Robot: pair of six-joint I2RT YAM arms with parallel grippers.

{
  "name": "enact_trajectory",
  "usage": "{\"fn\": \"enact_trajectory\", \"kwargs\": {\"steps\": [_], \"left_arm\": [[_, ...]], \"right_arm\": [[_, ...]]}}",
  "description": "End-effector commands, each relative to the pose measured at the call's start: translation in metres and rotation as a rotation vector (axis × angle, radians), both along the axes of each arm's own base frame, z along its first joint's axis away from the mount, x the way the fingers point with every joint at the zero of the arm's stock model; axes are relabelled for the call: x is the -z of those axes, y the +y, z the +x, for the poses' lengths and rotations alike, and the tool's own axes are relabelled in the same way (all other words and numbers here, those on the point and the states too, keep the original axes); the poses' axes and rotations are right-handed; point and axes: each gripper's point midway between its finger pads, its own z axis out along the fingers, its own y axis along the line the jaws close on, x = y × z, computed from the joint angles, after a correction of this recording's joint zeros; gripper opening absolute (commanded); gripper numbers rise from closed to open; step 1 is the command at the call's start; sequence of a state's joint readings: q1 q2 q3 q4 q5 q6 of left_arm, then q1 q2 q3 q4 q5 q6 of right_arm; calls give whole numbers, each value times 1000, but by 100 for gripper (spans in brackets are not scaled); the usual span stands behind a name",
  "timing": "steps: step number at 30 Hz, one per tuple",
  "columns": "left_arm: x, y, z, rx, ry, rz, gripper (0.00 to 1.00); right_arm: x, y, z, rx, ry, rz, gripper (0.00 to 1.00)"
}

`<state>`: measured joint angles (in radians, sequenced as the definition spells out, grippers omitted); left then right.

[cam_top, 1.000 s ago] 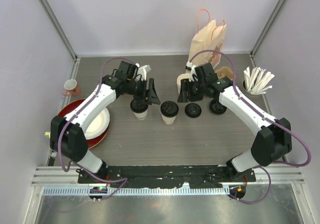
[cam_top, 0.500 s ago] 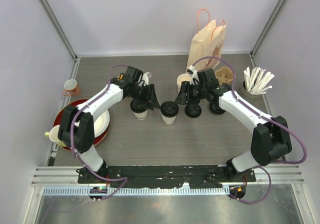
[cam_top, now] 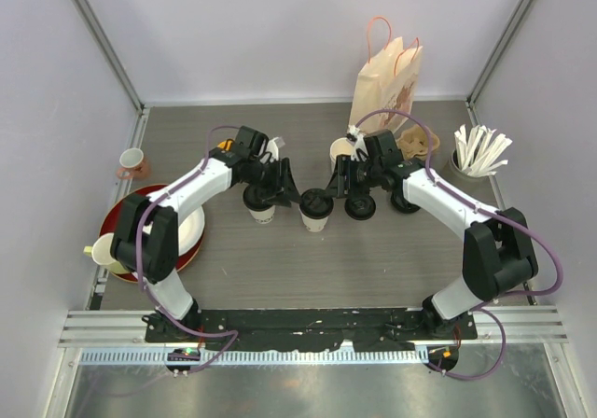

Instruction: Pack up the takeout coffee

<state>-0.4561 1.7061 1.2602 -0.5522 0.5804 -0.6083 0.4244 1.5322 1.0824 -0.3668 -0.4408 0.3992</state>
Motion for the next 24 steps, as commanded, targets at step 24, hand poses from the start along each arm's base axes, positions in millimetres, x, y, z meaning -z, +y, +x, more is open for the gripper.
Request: {"fn": "enact_trajectory", "kwargs": {"steps": [24], "left_arm": [[26,-17,-7,2,142,-69,16]], "right_arm": [[3,21,-4,-38,-3,20,41]]}}
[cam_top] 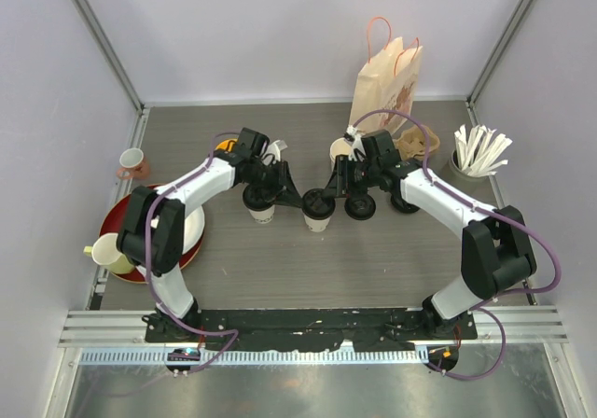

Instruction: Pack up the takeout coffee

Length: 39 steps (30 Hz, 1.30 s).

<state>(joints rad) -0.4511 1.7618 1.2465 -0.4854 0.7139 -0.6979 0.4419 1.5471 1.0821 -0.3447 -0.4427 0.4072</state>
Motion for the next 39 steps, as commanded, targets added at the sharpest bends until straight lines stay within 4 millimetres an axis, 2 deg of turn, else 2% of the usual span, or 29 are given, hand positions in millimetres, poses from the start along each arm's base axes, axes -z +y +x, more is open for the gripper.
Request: {"fn": "enact_trajectory", "kwargs": {"steps": [1,7,11,16,19,23,26,27,30,31,34,36,37,39], "left_arm": [[24,0,-1,-2,29,43,15],[33,4,-2,-4,32,80,0],[47,8,-2,-17,55,127,0],[62,9,-1,-28,92,155,0],[70,11,-1,-36,110,179,0],[70,11,2,-31,99,182,0],[63,12,5,-24,76,181,0],[60,12,6,-20,62,181,0],[45,11,8,-8,14,162,0],[40,8,10,-1,-6,153,1],[22,7,15,13,-67,130,6],[11,5,15,30,-106,113,10],[9,7,14,38,-109,116,15],[1,8,16,52,-146,126,20]], "right_arm": [[2,12,-4,-24,0,11,41],[4,14,-5,-21,1,7,41],[16,7,-6,-11,10,-26,40],[38,2,-12,-13,48,-42,33],[52,-9,-14,10,82,-42,29],[78,-27,-24,38,140,-59,22],[88,-35,-27,58,150,-71,22],[87,-34,-26,56,147,-67,22],[66,-25,-21,26,96,-30,27],[52,-19,-14,14,62,-14,27],[26,-2,-9,-52,-1,24,29],[20,6,-11,-109,-13,48,30],[17,8,-10,-129,-22,52,31],[22,6,-12,-175,-26,26,31]]}}
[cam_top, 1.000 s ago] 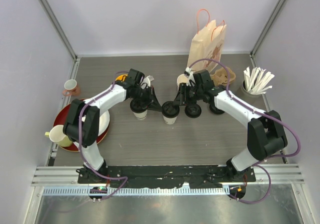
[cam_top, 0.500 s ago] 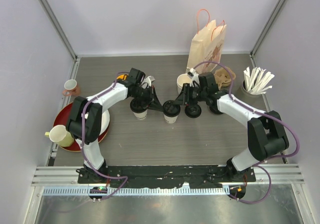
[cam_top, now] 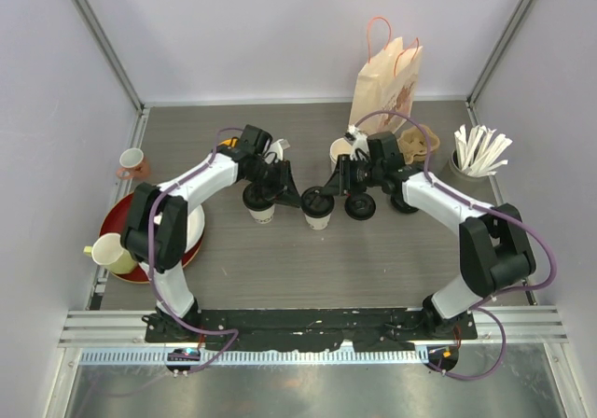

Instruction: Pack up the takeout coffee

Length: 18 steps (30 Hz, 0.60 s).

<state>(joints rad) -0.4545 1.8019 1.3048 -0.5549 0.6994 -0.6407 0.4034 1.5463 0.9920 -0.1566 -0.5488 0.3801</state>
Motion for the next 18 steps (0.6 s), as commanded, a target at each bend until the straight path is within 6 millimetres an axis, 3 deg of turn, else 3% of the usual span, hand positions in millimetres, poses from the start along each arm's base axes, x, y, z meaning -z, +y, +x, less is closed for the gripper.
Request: {"fn": "enact_trajectory", "kwargs": {"steps": [1,7,14,18], "left_arm": [[-4,12,13,27,-159,111,23],[-23,21,18,31,-253,144,34],[-56,22,24,48,-348,132,37],[-56,21,30,44,-364,139,38]], "right_arm": [[19,4,-17,-132,35,-83,31],[25,7,-12,-196,38,-109,31],[16,13,-5,-304,5,-98,32],[4,21,13,-375,-56,-92,32]]}}
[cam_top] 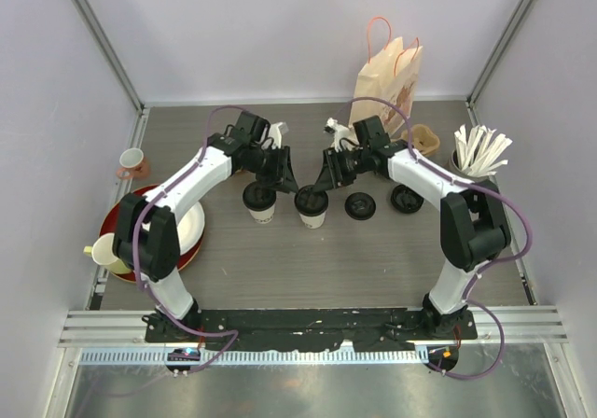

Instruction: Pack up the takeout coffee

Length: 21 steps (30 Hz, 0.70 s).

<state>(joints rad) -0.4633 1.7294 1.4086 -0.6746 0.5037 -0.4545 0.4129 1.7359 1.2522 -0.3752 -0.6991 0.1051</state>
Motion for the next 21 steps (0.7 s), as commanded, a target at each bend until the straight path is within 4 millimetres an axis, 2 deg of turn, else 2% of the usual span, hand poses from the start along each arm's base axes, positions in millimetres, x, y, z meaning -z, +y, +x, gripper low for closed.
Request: {"fn": "enact_trajectory", "kwargs": {"steps": [1,4,5,8,11,13,17,21], "left_arm": [[-24,0,12,9,-103,-3,38],[-12,-1,23,-5,-102,24,43],[-11,-2,27,-4,-105,25,45],[0,-3,37,-18,-112,41,51],[6,-8,42,-18,-101,39,52],[8,-10,42,-12,-95,34,52],[9,-15,34,6,-65,-9,52],[0,-17,29,12,-67,-39,52]], "right_arm": [[12,1,5,-124,-24,-55,32],[7,3,14,-160,-30,-54,34],[12,3,12,-176,-6,-61,34],[9,4,14,-209,-22,-55,36],[4,6,13,-225,-41,-38,40],[-2,5,15,-216,-68,-46,41],[-10,4,20,-185,-91,-53,50],[-19,6,27,-158,-109,-49,53]]}}
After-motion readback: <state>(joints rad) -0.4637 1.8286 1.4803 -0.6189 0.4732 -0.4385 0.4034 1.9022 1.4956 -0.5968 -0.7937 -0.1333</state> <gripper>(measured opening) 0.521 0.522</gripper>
